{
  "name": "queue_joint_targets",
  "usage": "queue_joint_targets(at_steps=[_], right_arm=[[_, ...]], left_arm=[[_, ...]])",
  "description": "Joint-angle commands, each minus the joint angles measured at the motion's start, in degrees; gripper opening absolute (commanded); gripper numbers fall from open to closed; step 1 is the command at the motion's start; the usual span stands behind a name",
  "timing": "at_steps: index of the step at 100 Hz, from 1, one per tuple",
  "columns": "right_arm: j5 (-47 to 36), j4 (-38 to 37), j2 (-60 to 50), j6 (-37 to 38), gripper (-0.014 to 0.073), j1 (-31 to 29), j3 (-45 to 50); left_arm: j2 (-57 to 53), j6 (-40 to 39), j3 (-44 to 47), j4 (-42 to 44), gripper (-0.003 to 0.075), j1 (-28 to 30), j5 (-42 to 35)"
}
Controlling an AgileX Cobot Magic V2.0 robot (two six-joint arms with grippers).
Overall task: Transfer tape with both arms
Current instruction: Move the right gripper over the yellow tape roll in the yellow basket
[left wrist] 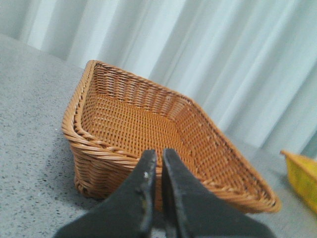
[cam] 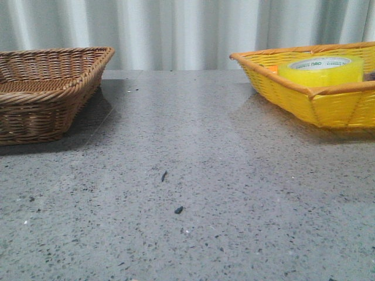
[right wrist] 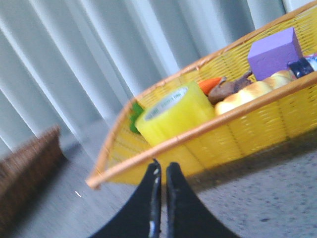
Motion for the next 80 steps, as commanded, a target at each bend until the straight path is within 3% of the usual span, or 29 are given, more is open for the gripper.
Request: queue_joint_targets(at_steps=[1, 12, 28, 53, 59, 68, 80], right_arm=[[-6.5, 9.0, -1.1, -0.3, -0.0064, -0.3, 0.1], [-2.8, 8.1, -1.0, -0.3, -0.0064, -0.3, -4.1], [6.1, -1.7, 2.0, -0.3, -0.0064, -0.3, -13.8], [8.7, -9.0, 12.3, -0.3, -0.0054, -0.3, -23.9], [11.2, -11.1, 14.5, -0.3, -0.0012, -0.3, -26.5], [16.6, -13.9, 18.0, -0.3, 0.0118, -0.3, -31.0], [23.1, -16.9, 24.5, -0.4, 0.031, -0.3, -37.7]], left_arm=[[-1.6, 0.0, 0.0, -3.1, -0.0015, 0.0, -3.6], [-1.1, 0.0, -3.2, -3.0, -0.002, 0.0, 0.4], [5.4, 0.0, -11.7, 1.6, -0.0008, 0.0, 9.8], [19.4, 2.4, -21.1, 9.4, 0.0197, -0.1, 12.6], [21.5, 6.4, -23.9, 9.4, 0.0295, -0.2, 14.0], [24.9, 9.3, -28.4, 9.4, 0.043, -0.3, 16.1], [29.0, 9.3, -33.8, 9.4, 0.0459, -0.7, 18.9]])
